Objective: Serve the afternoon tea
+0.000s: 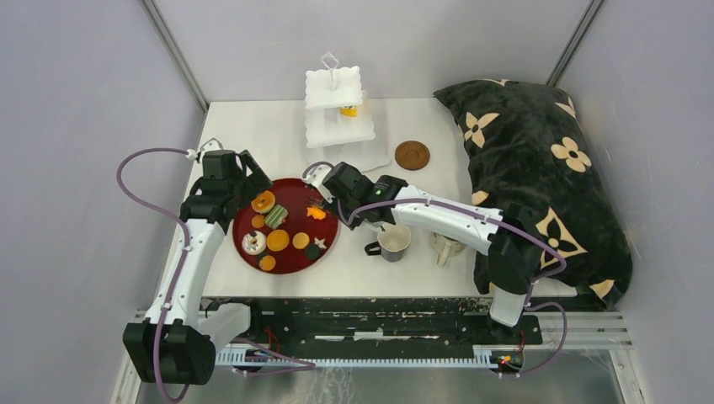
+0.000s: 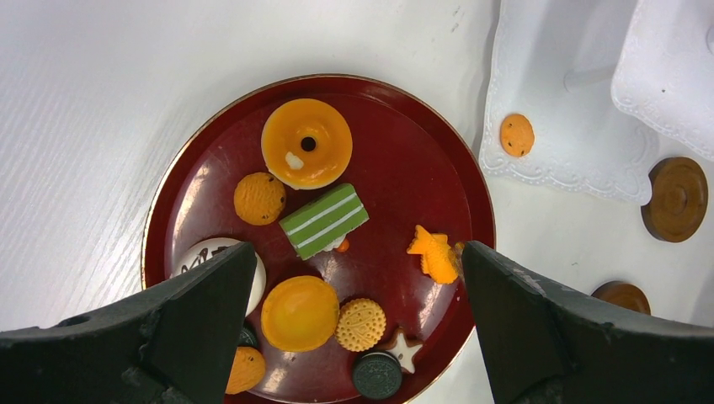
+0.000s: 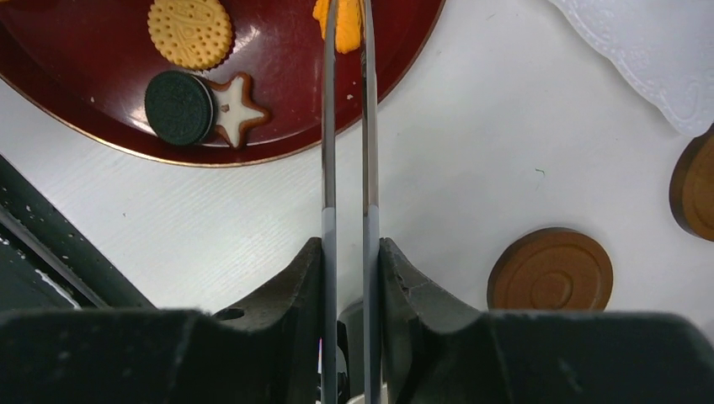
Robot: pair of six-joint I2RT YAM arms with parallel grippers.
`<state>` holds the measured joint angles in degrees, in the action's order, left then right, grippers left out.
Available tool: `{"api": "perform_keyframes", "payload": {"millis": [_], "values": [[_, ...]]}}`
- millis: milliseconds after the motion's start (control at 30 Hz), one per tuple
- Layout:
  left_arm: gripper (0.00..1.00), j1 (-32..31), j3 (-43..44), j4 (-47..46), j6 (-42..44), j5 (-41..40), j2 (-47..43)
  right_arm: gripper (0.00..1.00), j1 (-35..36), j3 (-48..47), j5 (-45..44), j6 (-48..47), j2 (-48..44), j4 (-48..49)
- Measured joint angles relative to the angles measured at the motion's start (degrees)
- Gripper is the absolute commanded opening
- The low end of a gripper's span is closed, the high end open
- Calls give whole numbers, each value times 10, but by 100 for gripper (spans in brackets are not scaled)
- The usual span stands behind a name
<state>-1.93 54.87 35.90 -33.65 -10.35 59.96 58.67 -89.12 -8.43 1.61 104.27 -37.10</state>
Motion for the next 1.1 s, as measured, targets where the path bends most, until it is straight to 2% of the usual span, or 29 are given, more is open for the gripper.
{"api": "perform_keyframes", "payload": {"millis": [67, 433, 1100], "values": [[100, 0, 0, 0, 0, 0, 0, 40, 0, 9, -5, 0, -8, -2], [100, 0, 0, 0, 0, 1, 2, 46, 0, 36, -7, 0, -19, -14], [100, 0, 0, 0, 0, 5, 15, 50, 0, 45, -7, 0, -20, -3]]}}
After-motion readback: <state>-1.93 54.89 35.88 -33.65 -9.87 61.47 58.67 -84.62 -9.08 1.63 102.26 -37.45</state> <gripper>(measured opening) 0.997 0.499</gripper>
